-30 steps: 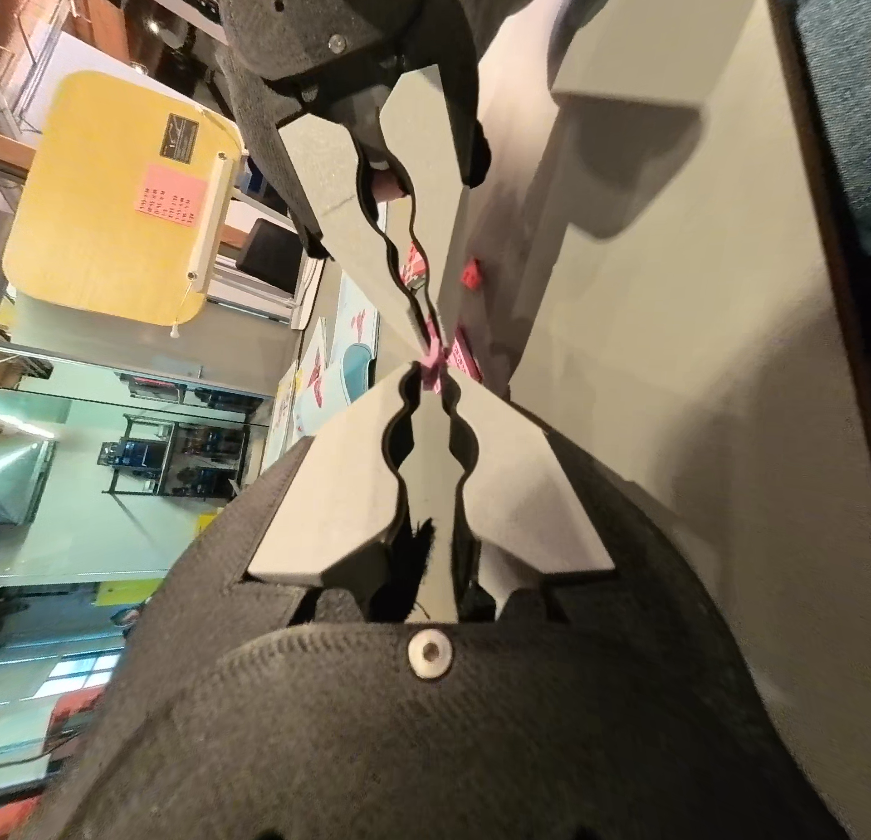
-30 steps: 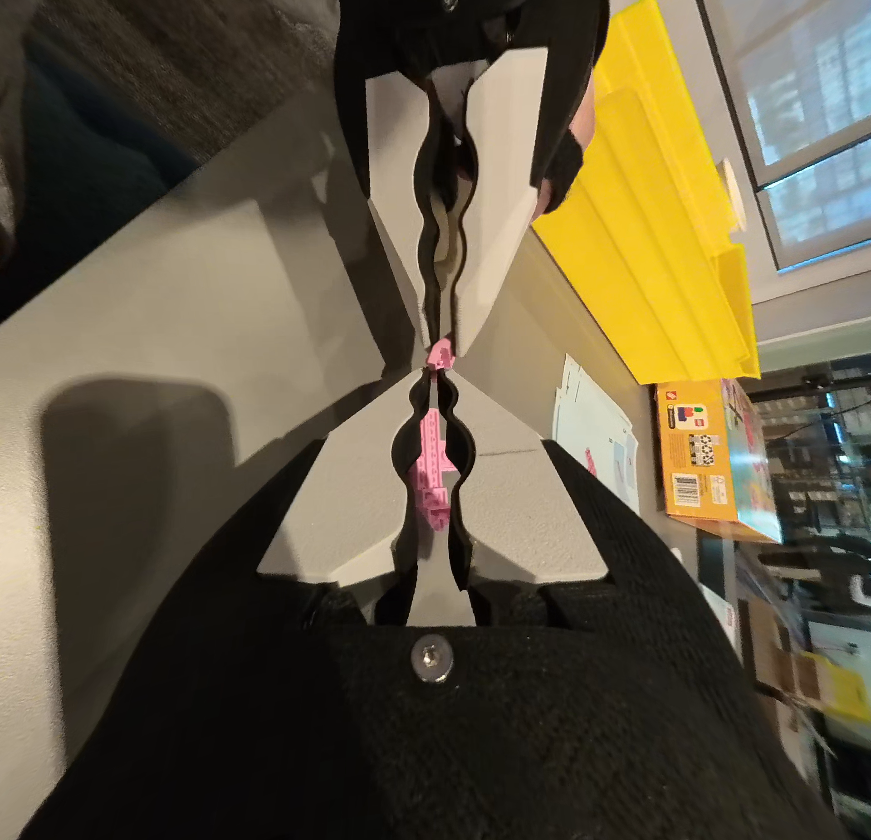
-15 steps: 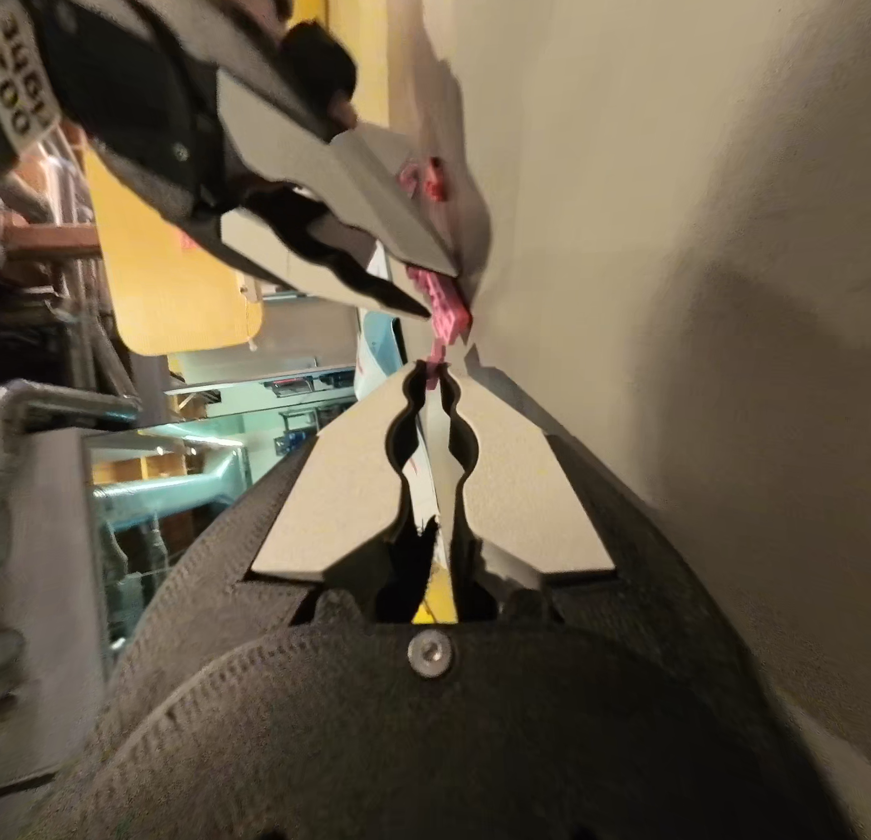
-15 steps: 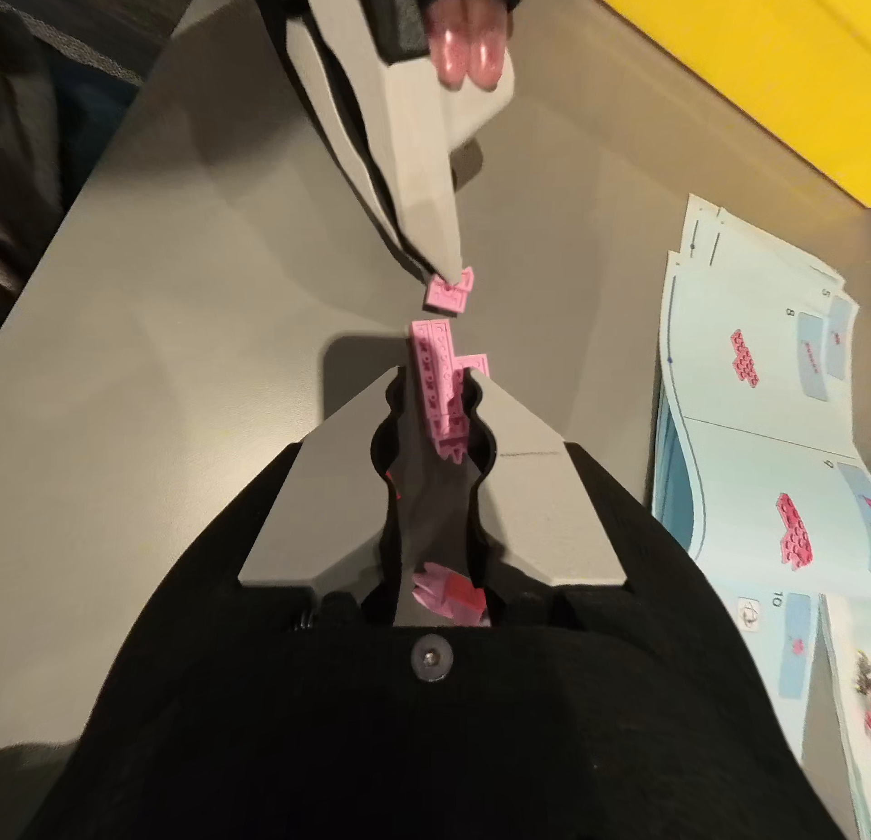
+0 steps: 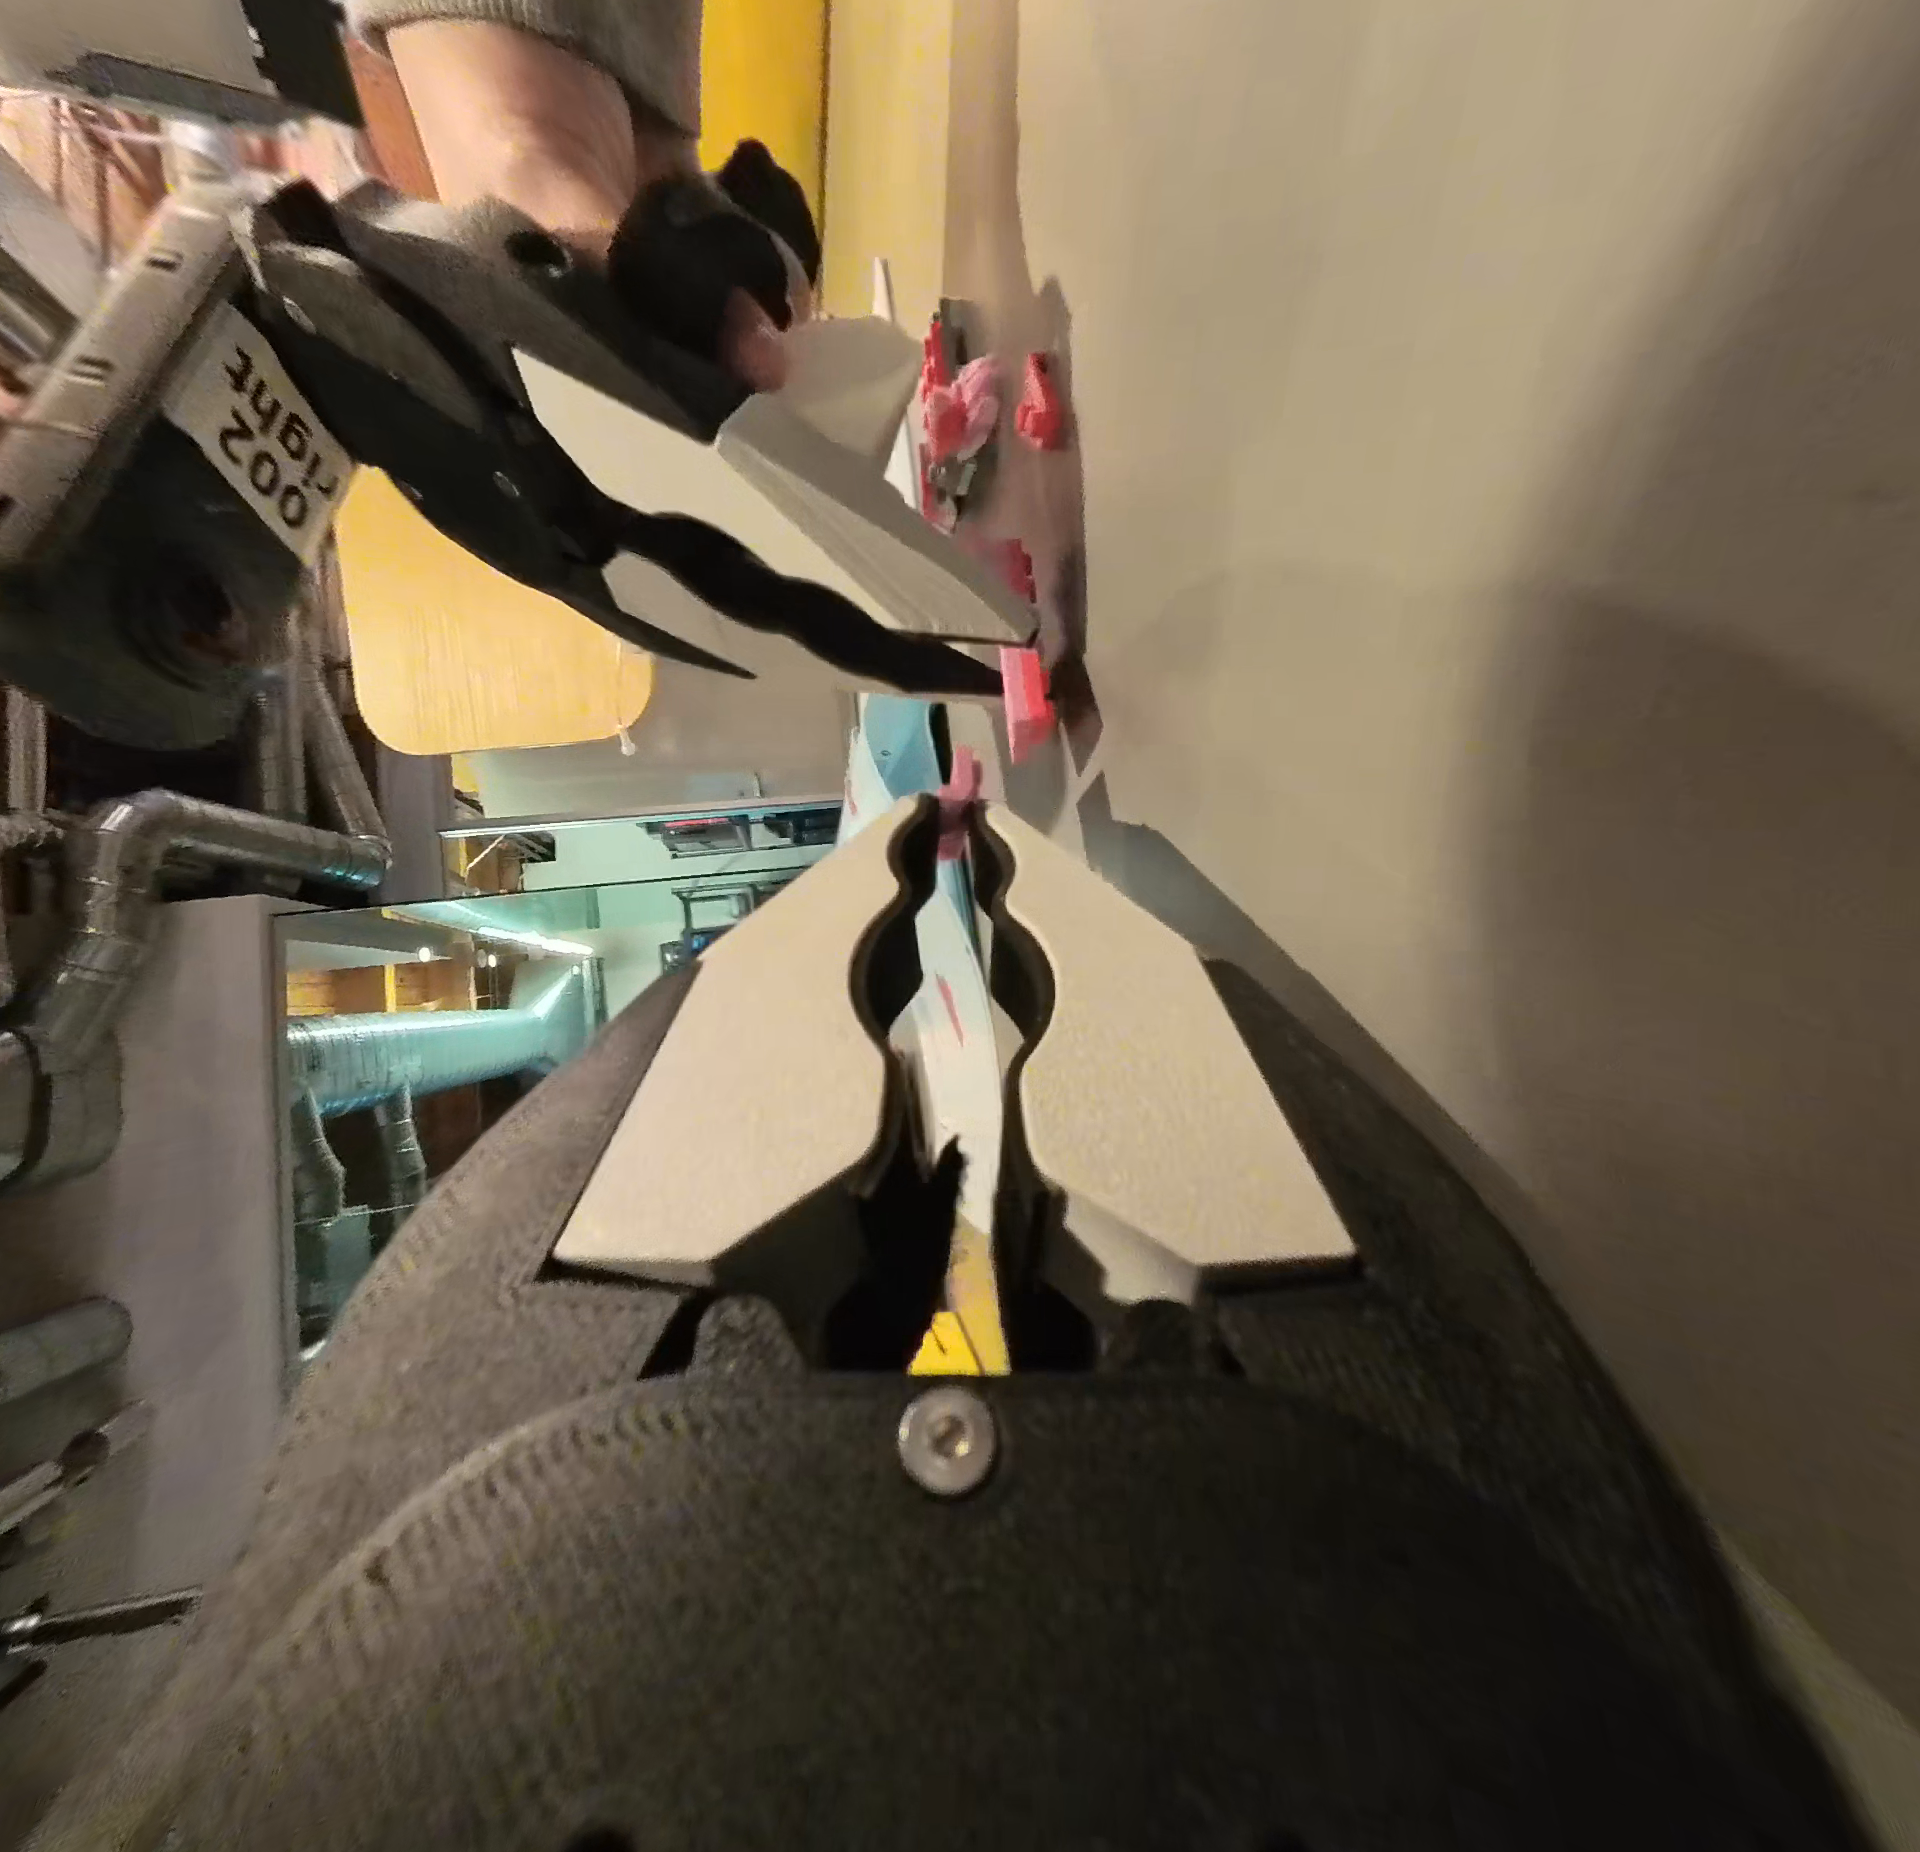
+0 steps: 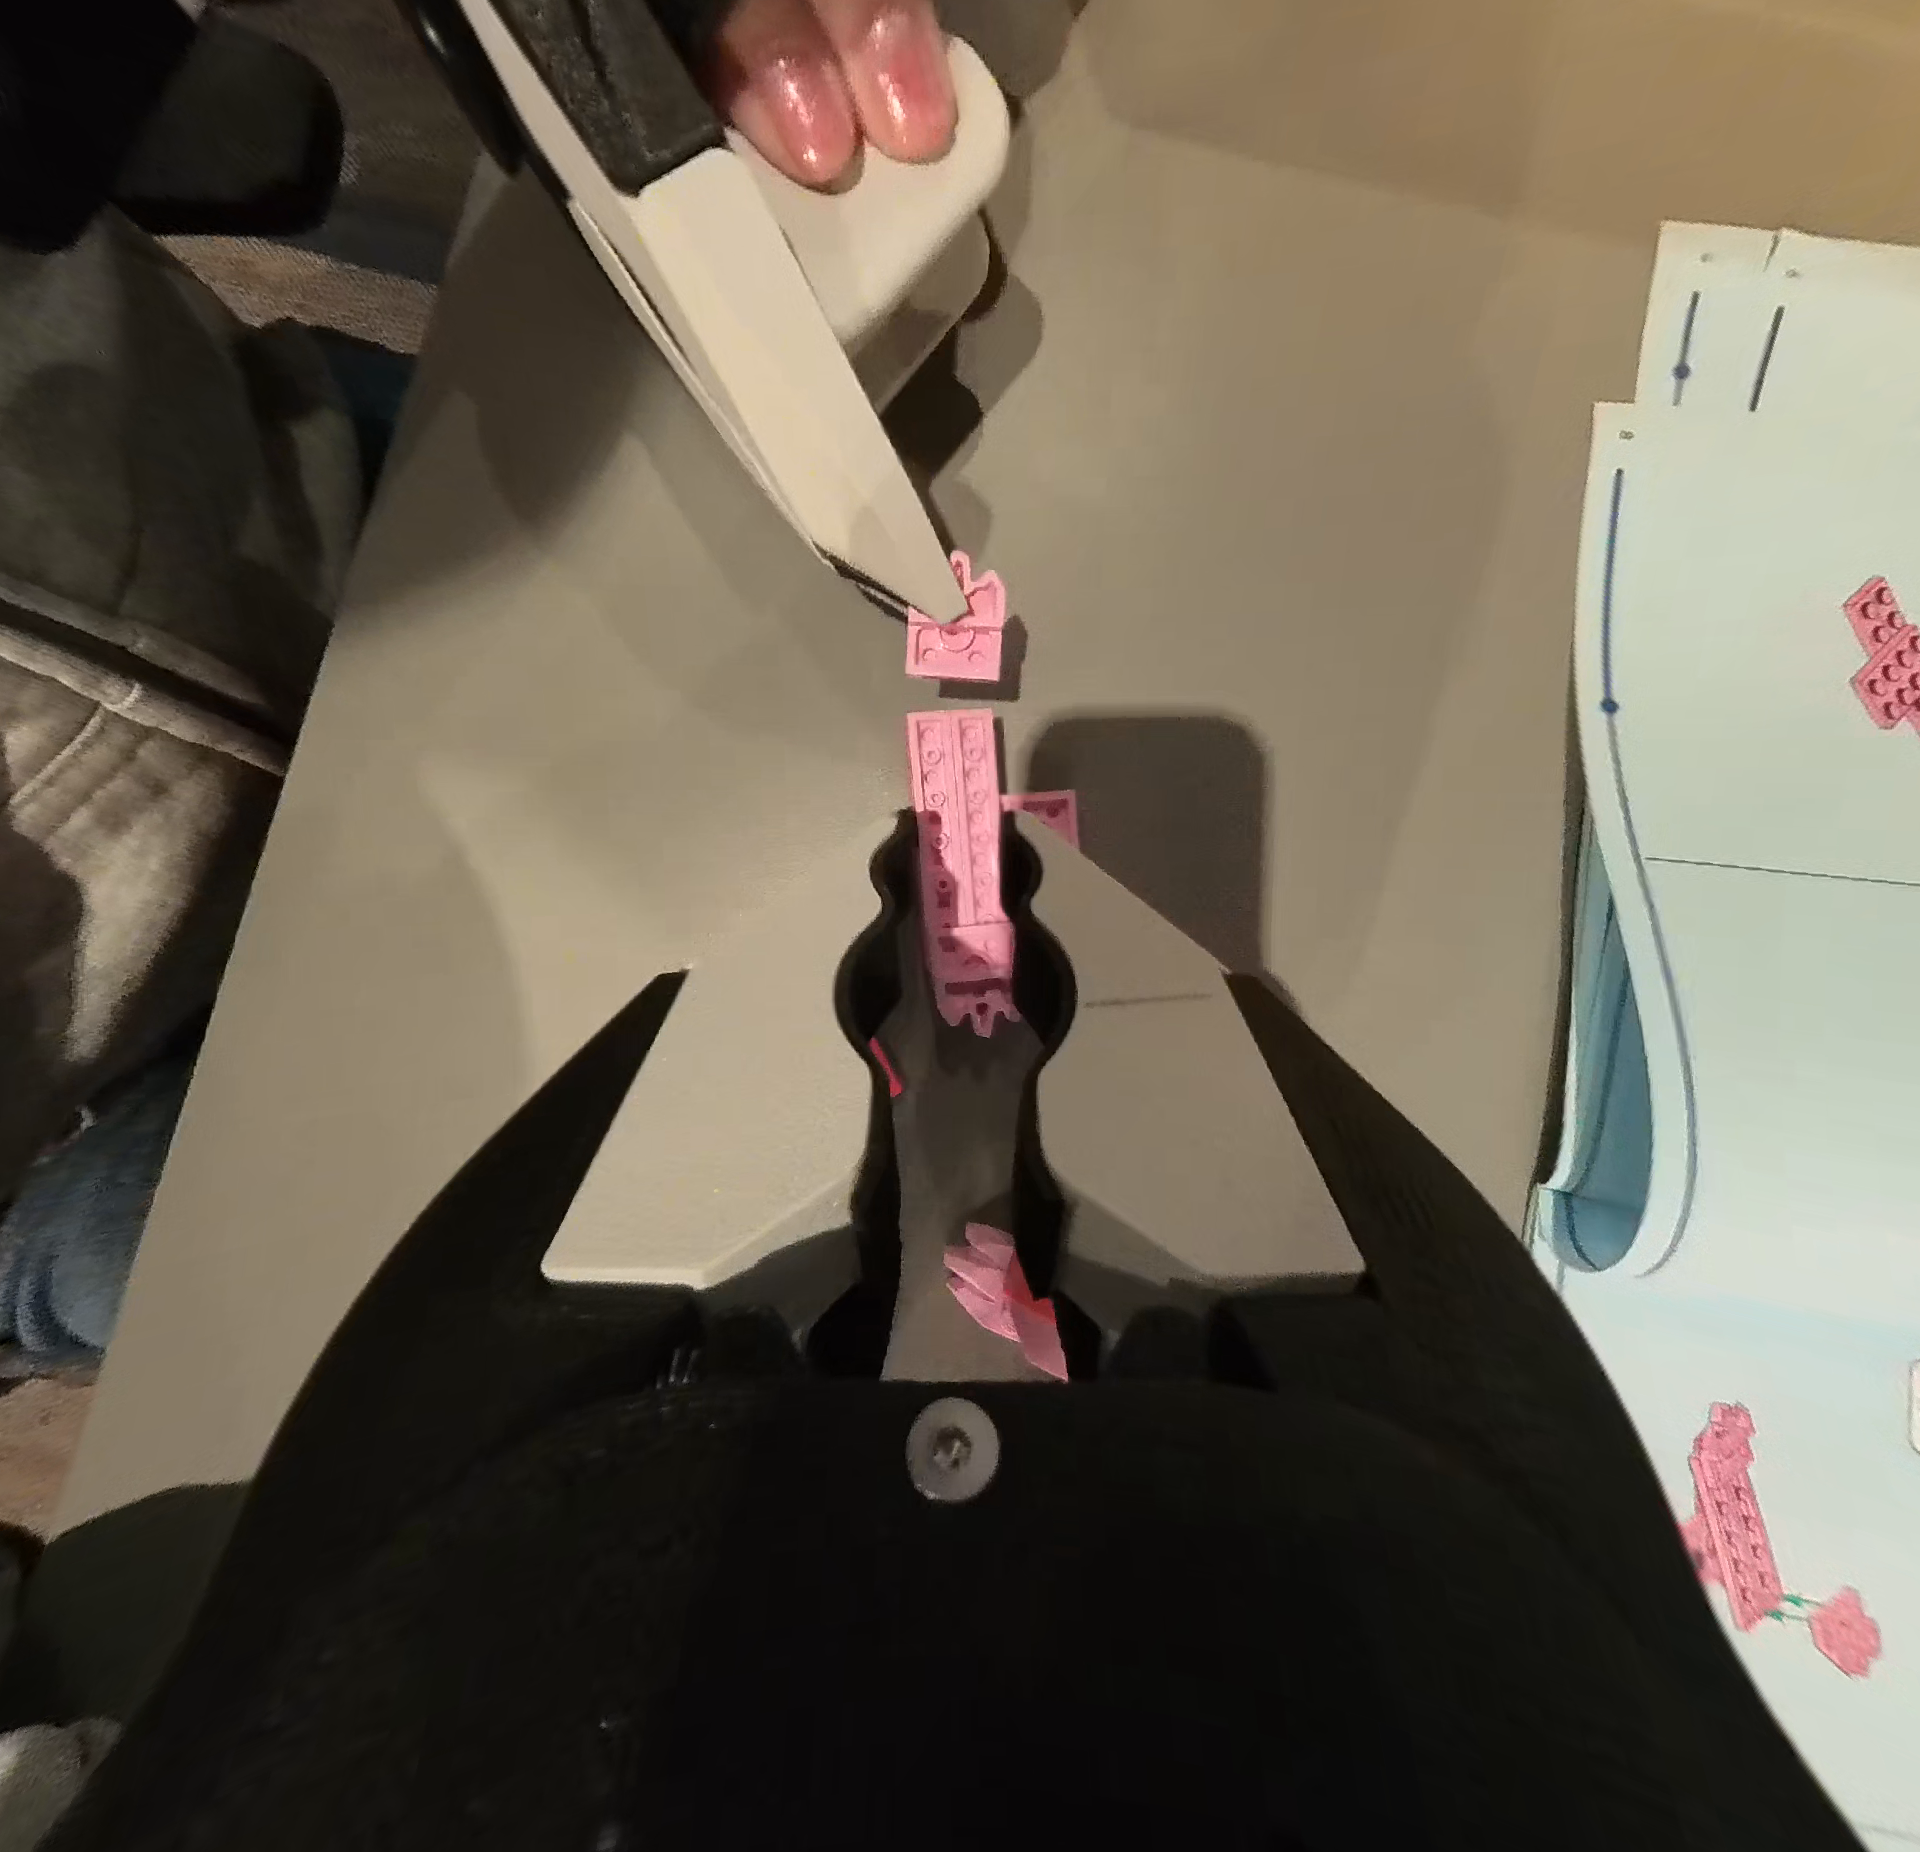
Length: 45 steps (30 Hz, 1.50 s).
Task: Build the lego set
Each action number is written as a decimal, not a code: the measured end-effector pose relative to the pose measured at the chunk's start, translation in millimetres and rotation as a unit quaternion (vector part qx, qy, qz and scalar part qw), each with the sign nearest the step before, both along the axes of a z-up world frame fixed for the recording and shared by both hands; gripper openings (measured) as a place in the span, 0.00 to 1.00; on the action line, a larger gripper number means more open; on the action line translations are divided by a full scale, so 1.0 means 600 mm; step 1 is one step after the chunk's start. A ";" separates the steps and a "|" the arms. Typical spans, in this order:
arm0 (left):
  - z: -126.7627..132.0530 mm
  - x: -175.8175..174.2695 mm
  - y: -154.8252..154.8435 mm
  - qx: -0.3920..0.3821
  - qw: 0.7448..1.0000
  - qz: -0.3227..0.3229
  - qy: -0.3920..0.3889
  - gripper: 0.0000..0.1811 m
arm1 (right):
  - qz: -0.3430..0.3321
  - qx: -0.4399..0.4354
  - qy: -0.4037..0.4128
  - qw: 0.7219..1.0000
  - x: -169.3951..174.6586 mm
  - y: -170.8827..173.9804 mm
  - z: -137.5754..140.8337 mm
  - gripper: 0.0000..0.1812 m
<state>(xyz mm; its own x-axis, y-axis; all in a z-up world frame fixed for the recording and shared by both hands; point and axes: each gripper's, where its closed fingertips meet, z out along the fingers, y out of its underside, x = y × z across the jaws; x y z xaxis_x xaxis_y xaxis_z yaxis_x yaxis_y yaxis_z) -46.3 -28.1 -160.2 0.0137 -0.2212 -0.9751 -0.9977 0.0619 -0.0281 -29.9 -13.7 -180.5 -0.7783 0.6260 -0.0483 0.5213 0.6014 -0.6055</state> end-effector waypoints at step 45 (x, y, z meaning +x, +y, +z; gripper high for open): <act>0.013 -0.043 0.006 0.012 0.999 0.046 -0.001 0.03 | -0.070 0.023 0.054 0.996 -0.006 0.022 -0.009 0.21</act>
